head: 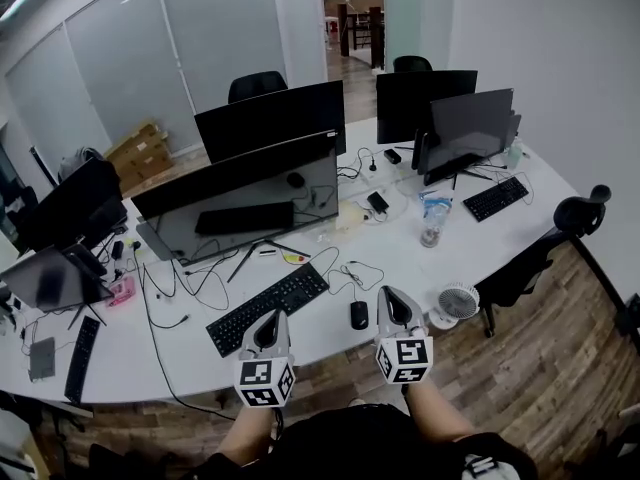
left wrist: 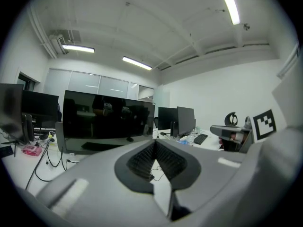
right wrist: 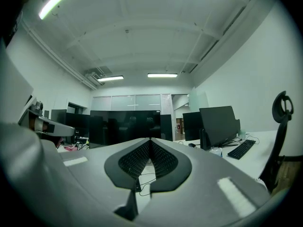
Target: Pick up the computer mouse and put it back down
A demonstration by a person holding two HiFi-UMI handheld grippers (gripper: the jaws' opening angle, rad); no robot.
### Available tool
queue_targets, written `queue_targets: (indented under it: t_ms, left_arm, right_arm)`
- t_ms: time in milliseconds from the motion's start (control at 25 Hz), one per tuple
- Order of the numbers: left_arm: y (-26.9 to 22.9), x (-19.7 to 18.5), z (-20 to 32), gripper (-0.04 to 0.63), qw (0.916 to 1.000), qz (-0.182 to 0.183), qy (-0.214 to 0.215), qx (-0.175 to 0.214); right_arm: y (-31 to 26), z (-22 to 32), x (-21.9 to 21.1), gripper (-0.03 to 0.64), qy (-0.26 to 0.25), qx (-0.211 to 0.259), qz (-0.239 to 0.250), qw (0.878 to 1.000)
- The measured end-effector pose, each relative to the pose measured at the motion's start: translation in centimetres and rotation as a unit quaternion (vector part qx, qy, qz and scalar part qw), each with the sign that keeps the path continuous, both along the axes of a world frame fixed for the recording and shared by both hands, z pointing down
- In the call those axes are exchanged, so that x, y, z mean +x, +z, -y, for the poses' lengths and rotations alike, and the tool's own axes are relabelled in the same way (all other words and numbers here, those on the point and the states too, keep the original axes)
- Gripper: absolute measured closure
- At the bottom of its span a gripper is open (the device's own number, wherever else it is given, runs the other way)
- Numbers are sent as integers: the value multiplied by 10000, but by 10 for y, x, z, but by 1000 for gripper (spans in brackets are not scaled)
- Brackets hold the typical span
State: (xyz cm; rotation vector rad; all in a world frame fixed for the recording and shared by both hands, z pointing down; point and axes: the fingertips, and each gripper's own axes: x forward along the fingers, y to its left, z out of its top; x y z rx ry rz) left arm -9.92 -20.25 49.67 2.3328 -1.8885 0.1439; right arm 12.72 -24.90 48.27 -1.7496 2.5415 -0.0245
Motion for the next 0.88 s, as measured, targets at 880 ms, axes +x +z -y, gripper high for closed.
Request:
queue_targets:
  t_ms: [880]
  left_arm:
    - [20, -24, 56, 541, 9994, 22, 51, -332]
  right_arm:
    - [92, 74, -30, 430, 109, -1155, -339, 9927]
